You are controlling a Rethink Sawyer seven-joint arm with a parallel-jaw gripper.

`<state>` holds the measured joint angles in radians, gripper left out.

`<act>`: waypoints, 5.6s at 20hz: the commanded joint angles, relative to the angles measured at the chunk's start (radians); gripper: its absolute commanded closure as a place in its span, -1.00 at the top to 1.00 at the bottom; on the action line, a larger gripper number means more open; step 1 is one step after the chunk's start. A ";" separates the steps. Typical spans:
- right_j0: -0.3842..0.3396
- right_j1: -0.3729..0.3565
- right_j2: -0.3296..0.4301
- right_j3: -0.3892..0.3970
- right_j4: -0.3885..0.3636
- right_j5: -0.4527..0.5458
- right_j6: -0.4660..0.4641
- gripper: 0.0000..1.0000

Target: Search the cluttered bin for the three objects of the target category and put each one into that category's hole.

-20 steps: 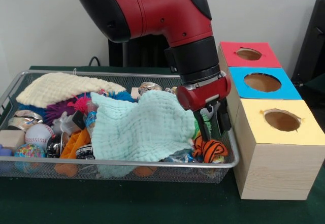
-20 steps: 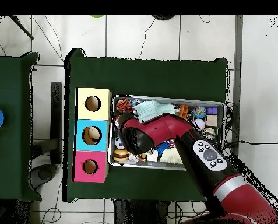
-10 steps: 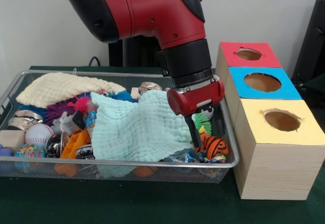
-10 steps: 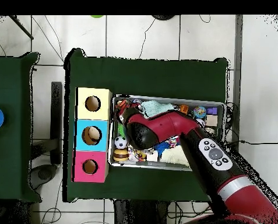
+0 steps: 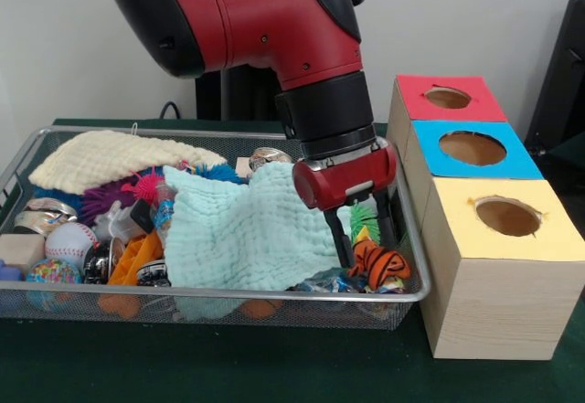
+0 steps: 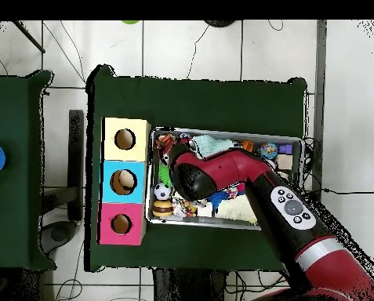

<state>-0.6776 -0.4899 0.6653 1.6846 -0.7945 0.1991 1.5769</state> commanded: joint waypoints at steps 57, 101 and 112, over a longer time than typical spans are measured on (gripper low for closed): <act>0.000 0.015 -0.036 0.102 0.065 -0.308 0.198 1.00; 0.084 -0.024 -0.168 0.081 0.015 -0.144 0.049 1.00; 0.102 0.003 -0.181 0.082 0.017 -0.161 0.061 1.00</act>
<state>-0.5791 -0.5119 0.5213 1.7652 -0.7445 -0.0224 1.5769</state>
